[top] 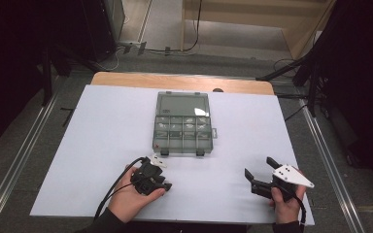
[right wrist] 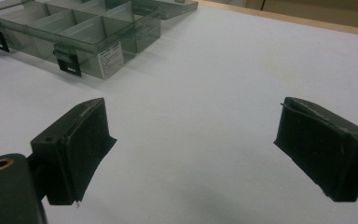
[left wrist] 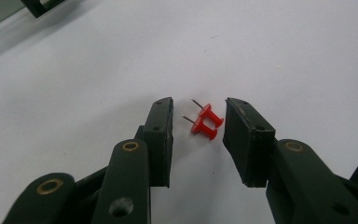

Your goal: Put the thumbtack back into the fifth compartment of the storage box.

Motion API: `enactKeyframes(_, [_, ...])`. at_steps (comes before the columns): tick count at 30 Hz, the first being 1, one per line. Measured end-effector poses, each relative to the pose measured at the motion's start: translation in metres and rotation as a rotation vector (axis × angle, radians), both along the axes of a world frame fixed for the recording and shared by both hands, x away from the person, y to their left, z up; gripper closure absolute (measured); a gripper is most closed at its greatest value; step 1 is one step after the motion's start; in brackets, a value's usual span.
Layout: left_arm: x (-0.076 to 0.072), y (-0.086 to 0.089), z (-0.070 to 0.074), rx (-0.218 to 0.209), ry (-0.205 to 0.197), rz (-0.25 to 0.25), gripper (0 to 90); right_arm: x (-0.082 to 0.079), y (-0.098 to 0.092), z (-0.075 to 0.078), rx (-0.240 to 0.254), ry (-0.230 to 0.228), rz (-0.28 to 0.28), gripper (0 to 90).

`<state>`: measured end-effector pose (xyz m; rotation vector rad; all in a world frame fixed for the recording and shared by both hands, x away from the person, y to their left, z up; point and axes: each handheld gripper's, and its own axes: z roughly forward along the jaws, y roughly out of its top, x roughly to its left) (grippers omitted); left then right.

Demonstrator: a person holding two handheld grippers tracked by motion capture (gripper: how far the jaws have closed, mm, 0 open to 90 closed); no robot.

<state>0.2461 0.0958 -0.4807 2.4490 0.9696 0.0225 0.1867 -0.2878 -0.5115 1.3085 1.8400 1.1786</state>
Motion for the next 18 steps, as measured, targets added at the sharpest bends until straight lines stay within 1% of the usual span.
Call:
enactKeyframes(1, [-0.0003,-0.0004,-0.0005,0.01,-0.005,-0.001,64.9,0.0,-0.0001,0.0,0.0,0.0,0.0,10.1])
enactKeyframes(4, [-0.0005,-0.0007,-0.0011,0.027,-0.013,-0.001,66.5,0.0002,-0.0002,-0.0001,-0.002,0.0,0.0,10.1])
enactKeyframes(9, [0.0011,0.0011,-0.0014,0.03,-0.015,0.006,75.0,0.0004,-0.0002,-0.0003,-0.002,0.001,0.002,10.1])
enactKeyframes(15, [0.0022,0.0022,-0.0018,0.024,-0.01,-0.002,75.6,0.0005,0.0002,-0.0007,-0.001,0.001,0.001,10.1])
enactKeyframes(16, [0.002,0.0023,-0.0019,0.033,-0.018,0.004,76.7,0.0006,0.0,-0.0007,-0.002,0.0,0.001,10.2])
enactKeyframes(17, [0.0028,0.0033,-0.0024,0.027,-0.016,0.006,83.5,0.0006,0.0,-0.0007,-0.002,0.0,0.001,10.1])
enactKeyframes(18, [0.0041,0.0049,-0.0024,0.021,-0.008,0.004,83.6,0.0004,-0.0001,-0.0006,-0.002,0.0,0.003,10.1])
